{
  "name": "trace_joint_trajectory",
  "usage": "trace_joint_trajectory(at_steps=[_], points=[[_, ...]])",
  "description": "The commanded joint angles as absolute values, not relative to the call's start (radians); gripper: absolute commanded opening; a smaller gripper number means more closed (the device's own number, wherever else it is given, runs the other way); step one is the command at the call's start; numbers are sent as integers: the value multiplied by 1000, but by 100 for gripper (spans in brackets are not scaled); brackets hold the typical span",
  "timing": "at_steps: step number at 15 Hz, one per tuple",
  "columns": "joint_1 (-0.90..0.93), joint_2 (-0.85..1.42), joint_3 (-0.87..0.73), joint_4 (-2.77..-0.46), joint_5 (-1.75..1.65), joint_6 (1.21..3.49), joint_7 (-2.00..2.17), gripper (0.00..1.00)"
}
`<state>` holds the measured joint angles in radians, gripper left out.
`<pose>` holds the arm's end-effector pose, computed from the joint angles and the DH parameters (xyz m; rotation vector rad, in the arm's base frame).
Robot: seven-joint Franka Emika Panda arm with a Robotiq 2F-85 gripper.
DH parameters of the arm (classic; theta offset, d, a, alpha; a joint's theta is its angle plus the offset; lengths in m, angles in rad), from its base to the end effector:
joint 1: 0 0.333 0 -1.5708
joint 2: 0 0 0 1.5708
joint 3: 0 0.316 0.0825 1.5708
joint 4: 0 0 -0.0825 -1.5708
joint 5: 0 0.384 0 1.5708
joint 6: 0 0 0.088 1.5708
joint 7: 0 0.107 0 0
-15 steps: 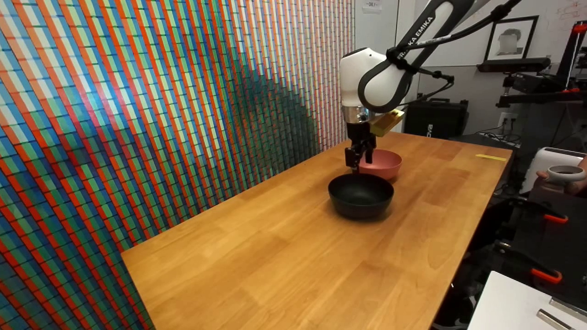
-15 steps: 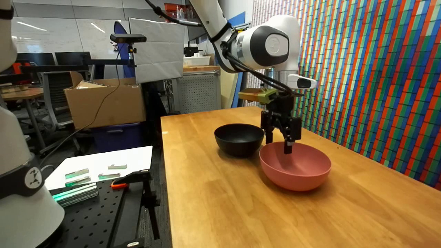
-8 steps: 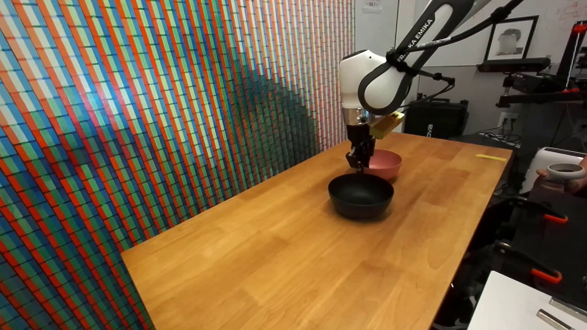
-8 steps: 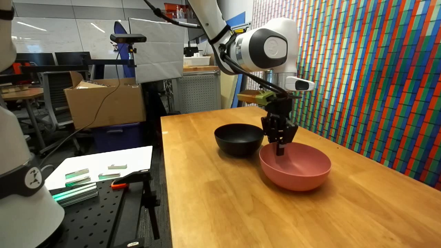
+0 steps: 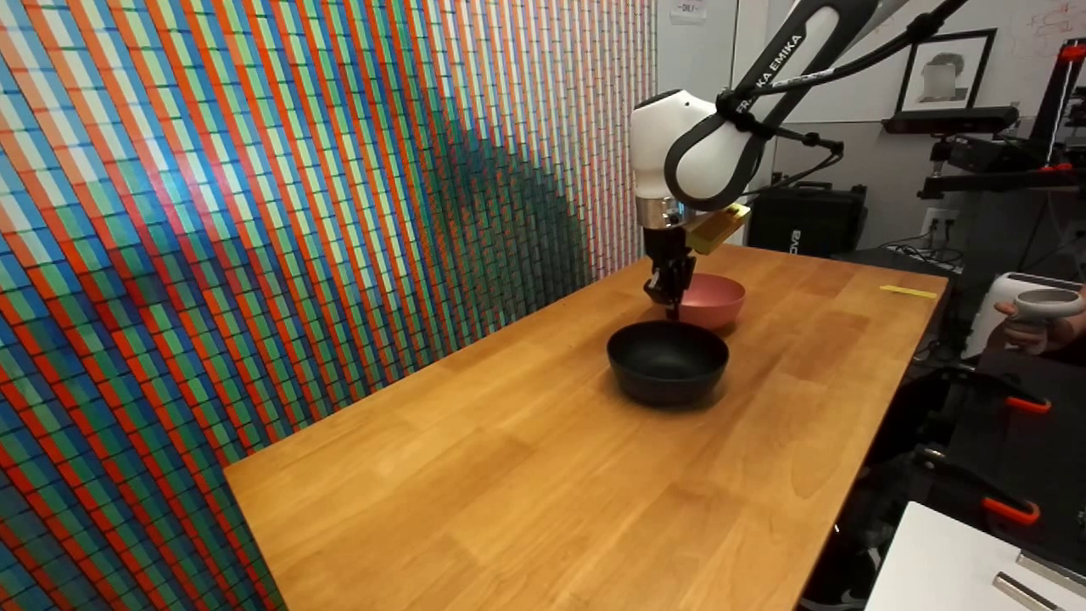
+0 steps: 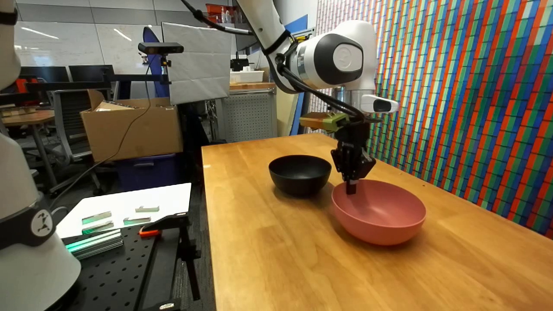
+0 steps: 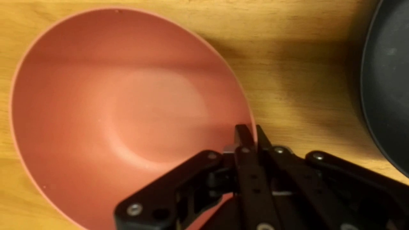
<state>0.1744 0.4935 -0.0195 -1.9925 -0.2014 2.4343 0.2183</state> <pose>0.5971 0.0929 0.2068 2.9946 0.1430 -0.0388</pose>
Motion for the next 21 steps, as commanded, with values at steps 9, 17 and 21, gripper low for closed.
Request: trace_joint_trajectory(at_steps=[9, 17, 21], points=[[150, 307, 12, -2045, -169, 2401, 155, 6], [179, 150, 127, -2204, -158, 2435, 36, 6], [201, 89, 197, -2283, -124, 2441, -36, 6]])
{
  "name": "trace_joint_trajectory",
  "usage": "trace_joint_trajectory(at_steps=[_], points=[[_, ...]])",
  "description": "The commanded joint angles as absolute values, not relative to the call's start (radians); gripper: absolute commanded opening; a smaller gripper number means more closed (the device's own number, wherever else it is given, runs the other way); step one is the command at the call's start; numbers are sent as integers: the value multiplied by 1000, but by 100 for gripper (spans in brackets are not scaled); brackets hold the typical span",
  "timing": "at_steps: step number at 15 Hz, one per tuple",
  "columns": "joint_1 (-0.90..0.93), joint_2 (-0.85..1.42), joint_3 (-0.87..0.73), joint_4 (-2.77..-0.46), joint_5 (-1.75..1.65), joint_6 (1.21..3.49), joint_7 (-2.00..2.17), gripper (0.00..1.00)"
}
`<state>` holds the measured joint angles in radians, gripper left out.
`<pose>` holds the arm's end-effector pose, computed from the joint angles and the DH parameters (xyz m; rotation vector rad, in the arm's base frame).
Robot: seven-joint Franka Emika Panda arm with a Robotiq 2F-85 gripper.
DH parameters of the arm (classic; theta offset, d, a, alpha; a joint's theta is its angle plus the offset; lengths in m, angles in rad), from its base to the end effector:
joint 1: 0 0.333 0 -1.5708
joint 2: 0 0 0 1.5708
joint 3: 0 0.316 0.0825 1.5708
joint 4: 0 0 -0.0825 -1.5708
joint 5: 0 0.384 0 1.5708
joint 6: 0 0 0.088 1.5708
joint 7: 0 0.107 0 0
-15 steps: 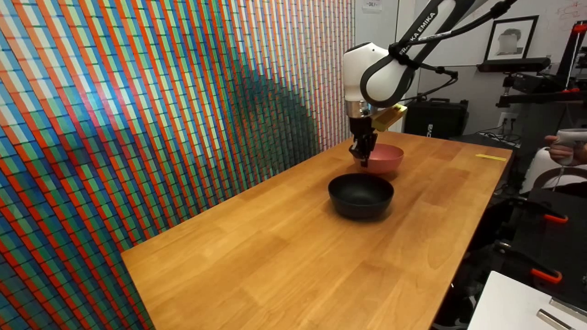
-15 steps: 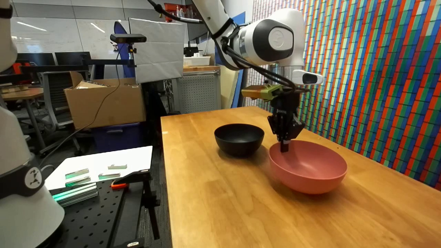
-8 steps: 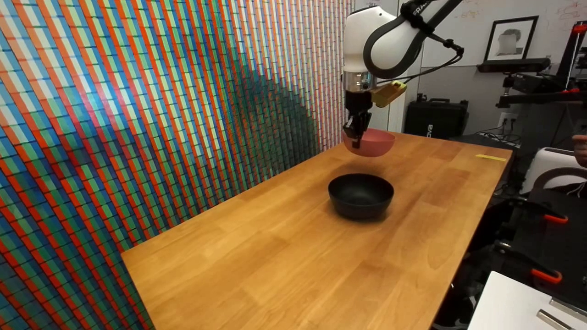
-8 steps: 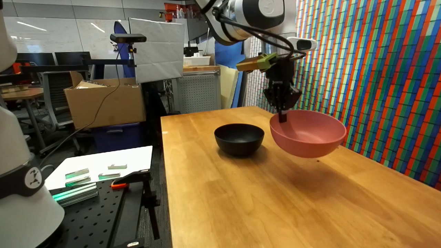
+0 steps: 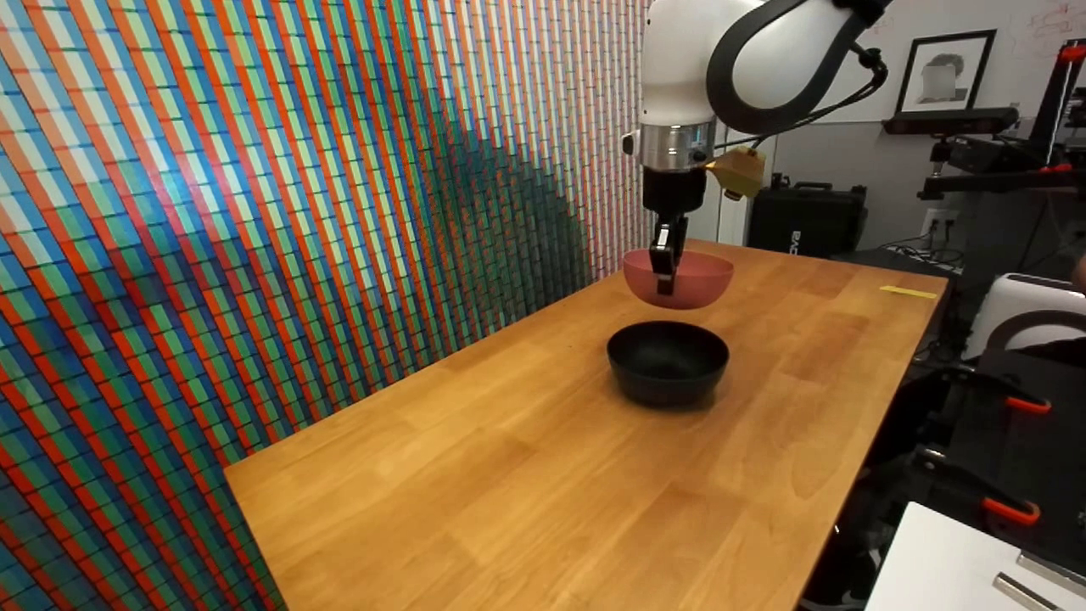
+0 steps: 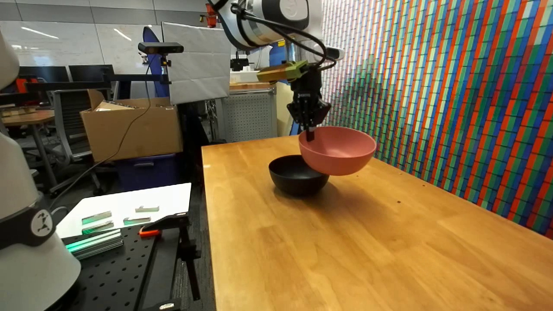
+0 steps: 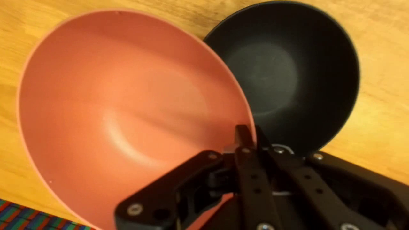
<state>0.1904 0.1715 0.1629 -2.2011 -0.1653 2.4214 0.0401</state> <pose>0.5210 0.1906 0.3104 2.9960 0.6568 0.1043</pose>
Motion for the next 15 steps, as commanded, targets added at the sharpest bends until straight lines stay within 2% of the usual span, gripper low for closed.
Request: trace_joint_trajectory(at_steps=[1, 14, 15], points=[[210, 76, 211, -2302, -121, 2447, -52, 6], [258, 63, 257, -2377, -151, 2519, -97, 7], [257, 63, 256, -2379, -152, 2525, -89, 32]])
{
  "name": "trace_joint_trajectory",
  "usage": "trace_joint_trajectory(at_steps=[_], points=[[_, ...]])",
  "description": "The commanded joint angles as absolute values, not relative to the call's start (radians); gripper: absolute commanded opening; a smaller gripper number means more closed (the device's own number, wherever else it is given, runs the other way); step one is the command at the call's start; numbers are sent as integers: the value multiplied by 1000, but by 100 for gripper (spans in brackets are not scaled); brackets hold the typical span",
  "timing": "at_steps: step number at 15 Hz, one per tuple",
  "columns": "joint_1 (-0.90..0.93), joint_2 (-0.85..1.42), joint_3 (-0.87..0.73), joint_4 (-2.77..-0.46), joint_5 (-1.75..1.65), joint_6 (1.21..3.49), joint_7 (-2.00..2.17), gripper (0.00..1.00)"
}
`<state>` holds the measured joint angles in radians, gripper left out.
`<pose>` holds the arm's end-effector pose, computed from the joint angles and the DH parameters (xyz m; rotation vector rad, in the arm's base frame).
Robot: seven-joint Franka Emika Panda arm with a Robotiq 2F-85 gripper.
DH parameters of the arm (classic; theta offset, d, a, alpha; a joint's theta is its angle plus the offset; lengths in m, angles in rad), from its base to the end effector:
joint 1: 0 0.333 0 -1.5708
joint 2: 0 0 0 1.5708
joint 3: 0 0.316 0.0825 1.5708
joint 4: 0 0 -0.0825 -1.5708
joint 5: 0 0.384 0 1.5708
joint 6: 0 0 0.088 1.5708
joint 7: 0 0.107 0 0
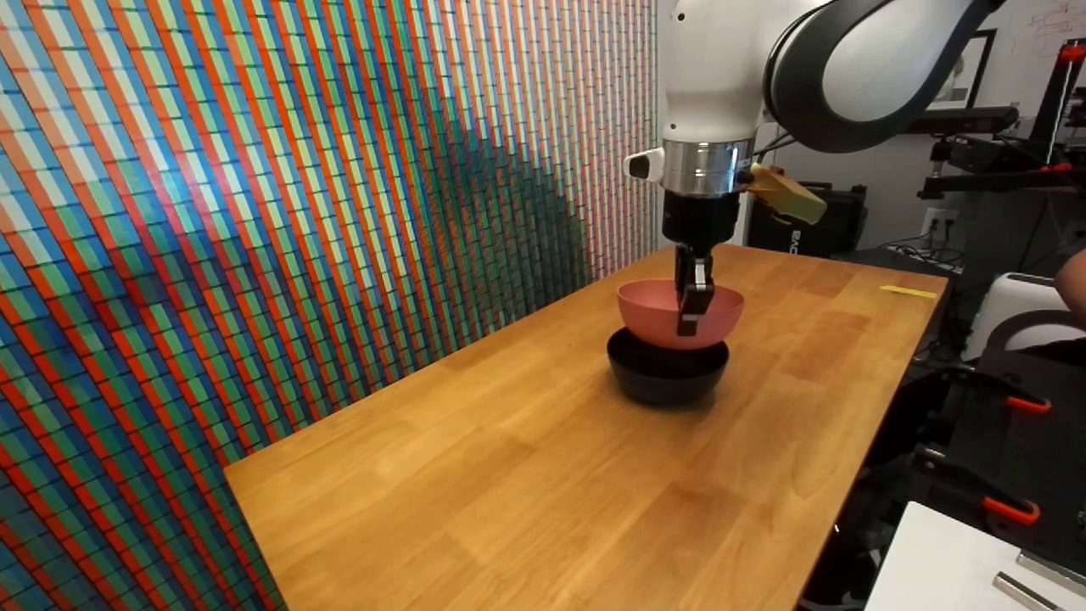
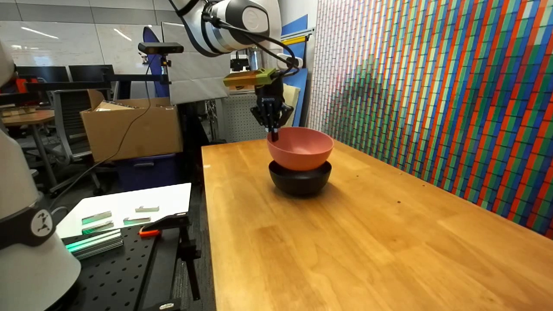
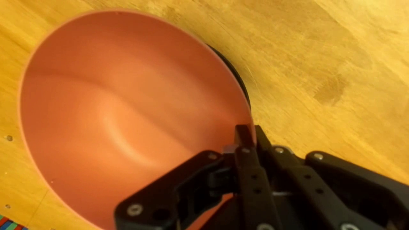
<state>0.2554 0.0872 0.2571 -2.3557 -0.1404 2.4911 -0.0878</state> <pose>0.4466 0.2524 0.2985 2.8951 1.0706 0.1001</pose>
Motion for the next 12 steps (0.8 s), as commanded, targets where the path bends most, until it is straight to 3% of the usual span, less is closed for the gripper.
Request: trace_joint_trajectory(at_steps=[1, 3, 10, 12], points=[[257, 61, 256, -2384, -154, 2535, -87, 32], [258, 58, 255, -2391, -159, 2551, -80, 43], [246, 59, 243, -2378, -159, 2521, -73, 96], [222, 36, 222, -2376, -123, 2453, -81, 100]])
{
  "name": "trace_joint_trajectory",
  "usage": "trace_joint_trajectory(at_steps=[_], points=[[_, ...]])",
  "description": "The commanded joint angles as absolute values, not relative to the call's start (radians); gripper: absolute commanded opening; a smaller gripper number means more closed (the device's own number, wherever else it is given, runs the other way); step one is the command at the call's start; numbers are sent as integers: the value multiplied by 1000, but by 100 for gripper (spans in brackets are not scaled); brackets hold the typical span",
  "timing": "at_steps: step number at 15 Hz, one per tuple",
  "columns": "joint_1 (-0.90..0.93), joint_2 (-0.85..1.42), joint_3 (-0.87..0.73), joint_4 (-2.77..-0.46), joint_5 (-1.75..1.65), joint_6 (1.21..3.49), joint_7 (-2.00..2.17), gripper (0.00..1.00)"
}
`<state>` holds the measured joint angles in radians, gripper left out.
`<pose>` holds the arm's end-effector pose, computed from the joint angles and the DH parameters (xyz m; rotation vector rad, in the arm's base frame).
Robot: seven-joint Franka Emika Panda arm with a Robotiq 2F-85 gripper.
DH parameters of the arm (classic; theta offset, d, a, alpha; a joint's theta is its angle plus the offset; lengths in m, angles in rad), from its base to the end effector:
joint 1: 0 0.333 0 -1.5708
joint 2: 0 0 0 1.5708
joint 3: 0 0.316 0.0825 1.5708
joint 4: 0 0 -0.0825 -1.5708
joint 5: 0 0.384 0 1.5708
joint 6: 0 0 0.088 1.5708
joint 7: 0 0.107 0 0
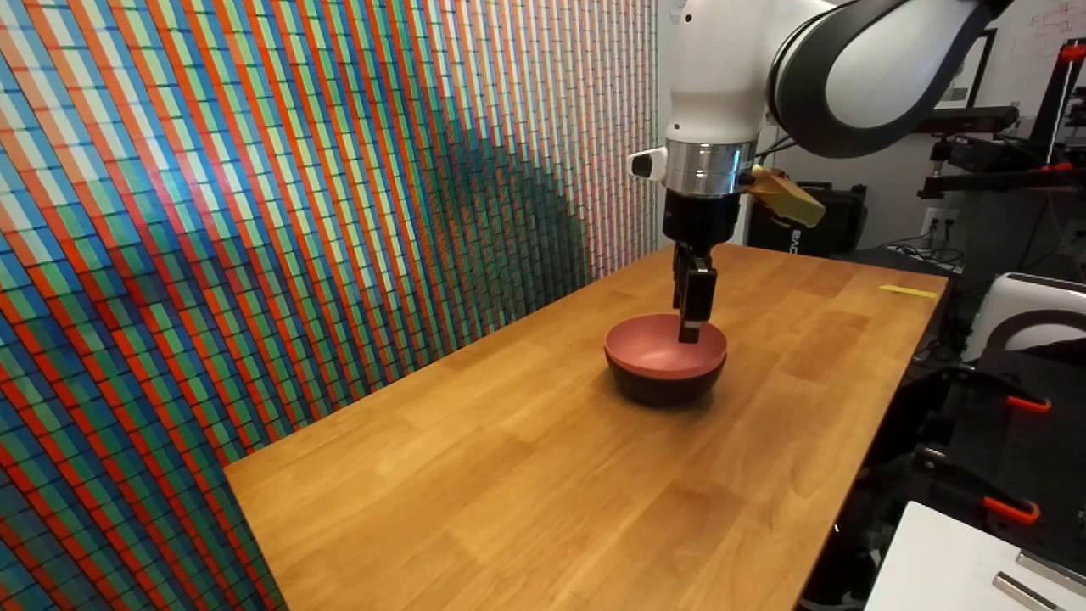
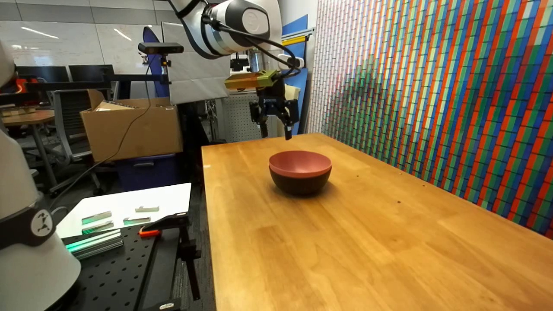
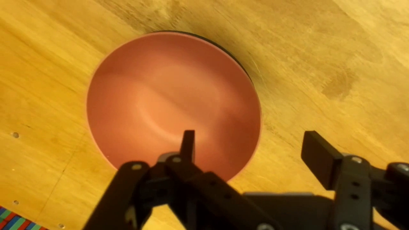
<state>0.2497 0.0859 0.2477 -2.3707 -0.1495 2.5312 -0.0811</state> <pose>0.4489 0.2459 0.2967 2.9017 1.0527 0.1404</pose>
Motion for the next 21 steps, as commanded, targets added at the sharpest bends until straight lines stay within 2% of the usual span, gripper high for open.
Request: trace_joint_trajectory(at_steps=[1, 10, 21], points=[[208, 27, 209, -2372, -102, 2417, -79, 100], [56, 5, 52, -2156, 5, 2257, -18, 100], [10, 41, 12, -1815, 15, 1916, 71, 100]])
